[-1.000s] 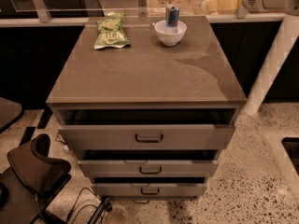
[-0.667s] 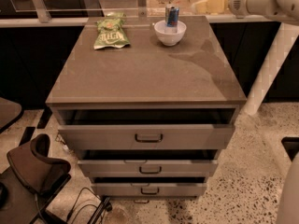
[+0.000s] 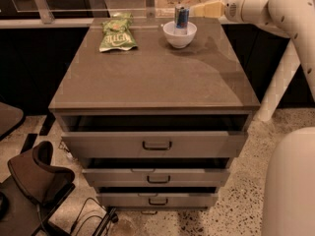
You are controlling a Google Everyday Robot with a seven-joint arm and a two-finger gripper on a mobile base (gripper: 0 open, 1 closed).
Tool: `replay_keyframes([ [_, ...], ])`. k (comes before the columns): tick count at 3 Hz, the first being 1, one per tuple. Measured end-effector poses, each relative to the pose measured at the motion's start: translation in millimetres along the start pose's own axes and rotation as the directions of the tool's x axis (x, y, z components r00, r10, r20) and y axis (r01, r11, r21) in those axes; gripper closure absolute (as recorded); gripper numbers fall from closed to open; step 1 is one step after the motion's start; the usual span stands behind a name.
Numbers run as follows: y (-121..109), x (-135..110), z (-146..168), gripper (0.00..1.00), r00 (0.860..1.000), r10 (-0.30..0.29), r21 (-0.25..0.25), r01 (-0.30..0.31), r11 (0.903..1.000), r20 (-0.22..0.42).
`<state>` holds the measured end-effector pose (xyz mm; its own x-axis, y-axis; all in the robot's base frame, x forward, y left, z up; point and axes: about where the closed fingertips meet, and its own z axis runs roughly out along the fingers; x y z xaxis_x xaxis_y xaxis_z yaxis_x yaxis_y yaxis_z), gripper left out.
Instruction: Pick redbull can from white bowl and place on counter
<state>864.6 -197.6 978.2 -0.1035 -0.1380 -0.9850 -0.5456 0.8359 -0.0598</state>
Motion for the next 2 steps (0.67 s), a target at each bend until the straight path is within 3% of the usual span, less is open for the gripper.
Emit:
replay_keyframes([
  [1,2.0,5.2,20.0,0.00,0.999,0.022,-0.035,-0.020,0.9992,0.041],
  [2,2.1,5.3,20.1,0.00,0.999,0.022,-0.035,-0.020,0.9992,0.041],
])
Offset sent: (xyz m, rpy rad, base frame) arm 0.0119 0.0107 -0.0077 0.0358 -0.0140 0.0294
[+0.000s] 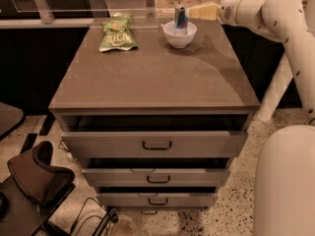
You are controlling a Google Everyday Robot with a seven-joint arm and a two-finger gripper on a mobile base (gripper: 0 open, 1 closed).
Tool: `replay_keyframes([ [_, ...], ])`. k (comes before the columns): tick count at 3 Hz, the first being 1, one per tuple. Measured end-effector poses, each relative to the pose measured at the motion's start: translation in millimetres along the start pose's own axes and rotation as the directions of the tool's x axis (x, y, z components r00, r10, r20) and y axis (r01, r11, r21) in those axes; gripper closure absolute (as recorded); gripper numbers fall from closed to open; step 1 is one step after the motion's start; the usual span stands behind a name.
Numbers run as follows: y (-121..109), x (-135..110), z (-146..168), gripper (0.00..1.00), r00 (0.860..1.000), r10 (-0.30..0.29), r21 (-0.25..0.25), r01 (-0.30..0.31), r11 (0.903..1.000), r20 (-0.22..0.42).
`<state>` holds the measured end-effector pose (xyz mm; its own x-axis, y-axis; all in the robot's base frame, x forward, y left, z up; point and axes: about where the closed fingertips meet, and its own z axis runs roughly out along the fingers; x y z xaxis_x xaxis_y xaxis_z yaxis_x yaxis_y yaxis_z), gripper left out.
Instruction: Pick redbull can from white bowl and place on counter
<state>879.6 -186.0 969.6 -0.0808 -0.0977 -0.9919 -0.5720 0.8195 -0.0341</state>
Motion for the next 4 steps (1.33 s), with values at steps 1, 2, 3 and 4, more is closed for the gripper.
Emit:
replay_keyframes([
  [1,6.3,9.7,15.6,0.00,1.000,-0.002,0.001,0.002,1.0000,0.003],
  [2,16.1,23.5,34.2,0.00,1.000,-0.010,0.003,0.010,0.9999,-0.001],
  [3,27.8,32.1,49.1,0.00,1.000,-0.023,-0.002,0.023,0.9997,-0.010],
  [4,35.1,38.5,61.1,0.00,0.999,-0.029,-0.013,0.028,0.9995,-0.020],
])
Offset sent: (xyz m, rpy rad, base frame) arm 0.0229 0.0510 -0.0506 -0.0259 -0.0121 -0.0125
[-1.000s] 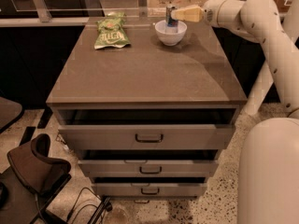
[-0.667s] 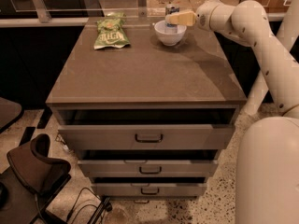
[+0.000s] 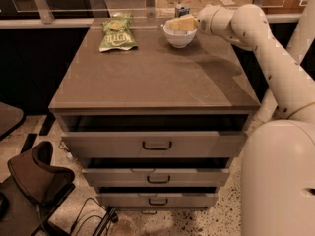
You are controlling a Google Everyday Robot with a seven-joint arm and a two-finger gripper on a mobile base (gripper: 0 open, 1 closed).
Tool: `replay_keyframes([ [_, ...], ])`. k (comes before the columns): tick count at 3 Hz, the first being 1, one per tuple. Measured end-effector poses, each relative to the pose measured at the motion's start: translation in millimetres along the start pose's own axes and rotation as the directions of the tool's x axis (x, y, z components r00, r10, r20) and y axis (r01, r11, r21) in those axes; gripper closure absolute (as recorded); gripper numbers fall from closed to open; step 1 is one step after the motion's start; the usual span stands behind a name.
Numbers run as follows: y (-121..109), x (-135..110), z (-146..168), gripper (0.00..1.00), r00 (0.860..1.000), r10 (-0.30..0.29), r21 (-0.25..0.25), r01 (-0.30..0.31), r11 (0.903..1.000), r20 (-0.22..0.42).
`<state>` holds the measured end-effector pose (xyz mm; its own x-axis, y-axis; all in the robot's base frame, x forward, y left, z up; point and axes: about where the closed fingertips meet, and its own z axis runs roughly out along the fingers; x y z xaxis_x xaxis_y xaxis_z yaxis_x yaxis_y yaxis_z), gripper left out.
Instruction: Pick redbull can from white bowl and place on counter
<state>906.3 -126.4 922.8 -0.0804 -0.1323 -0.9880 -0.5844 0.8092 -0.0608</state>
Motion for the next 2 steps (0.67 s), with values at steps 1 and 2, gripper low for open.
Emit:
replay_keyframes([
  [1,2.9,1.3,12.5,0.00,1.000,0.005,-0.016,-0.004,0.9999,0.016],
  [2,4.9,0.5,25.6,0.00,0.999,0.017,-0.038,-0.015,0.9992,0.045],
])
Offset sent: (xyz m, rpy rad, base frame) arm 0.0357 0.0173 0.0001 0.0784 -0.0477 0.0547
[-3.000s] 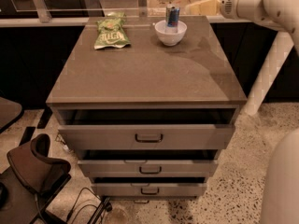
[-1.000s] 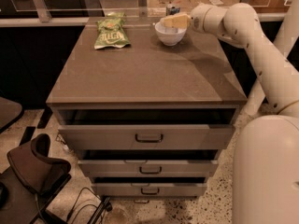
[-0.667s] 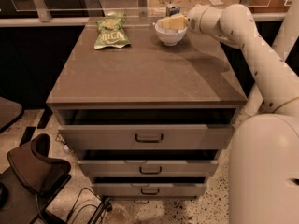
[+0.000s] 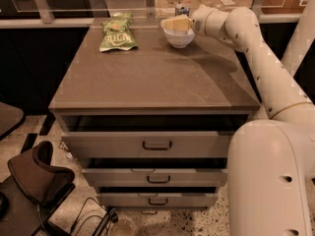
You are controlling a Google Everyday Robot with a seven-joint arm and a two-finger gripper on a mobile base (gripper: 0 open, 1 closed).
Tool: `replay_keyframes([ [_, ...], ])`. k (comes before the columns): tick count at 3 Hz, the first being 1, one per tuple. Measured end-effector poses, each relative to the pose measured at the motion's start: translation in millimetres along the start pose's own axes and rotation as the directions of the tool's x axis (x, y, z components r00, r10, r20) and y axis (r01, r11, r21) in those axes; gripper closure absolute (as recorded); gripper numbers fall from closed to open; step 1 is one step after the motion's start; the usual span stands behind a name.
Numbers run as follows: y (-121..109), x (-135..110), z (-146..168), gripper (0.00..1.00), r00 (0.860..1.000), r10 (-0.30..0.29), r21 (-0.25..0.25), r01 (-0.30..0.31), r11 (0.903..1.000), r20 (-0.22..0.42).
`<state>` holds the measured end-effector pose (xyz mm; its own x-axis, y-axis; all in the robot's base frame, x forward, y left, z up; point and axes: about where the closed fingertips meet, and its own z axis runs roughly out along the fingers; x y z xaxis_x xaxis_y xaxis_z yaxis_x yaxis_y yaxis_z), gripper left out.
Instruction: Pick redbull can from white bowl and place on counter
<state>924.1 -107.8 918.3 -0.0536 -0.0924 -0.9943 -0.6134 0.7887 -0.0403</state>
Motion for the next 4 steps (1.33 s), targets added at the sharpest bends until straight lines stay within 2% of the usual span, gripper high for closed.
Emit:
replay_keyframes([
  [1,-0.3,-1.3,1.3,0.15,1.000,0.000,0.000,0.000,1.0000,0.003],
  [4,6.9,1.9,8.9,0.84,1.000,0.003,-0.012,-0.003,0.9999,0.000],
])
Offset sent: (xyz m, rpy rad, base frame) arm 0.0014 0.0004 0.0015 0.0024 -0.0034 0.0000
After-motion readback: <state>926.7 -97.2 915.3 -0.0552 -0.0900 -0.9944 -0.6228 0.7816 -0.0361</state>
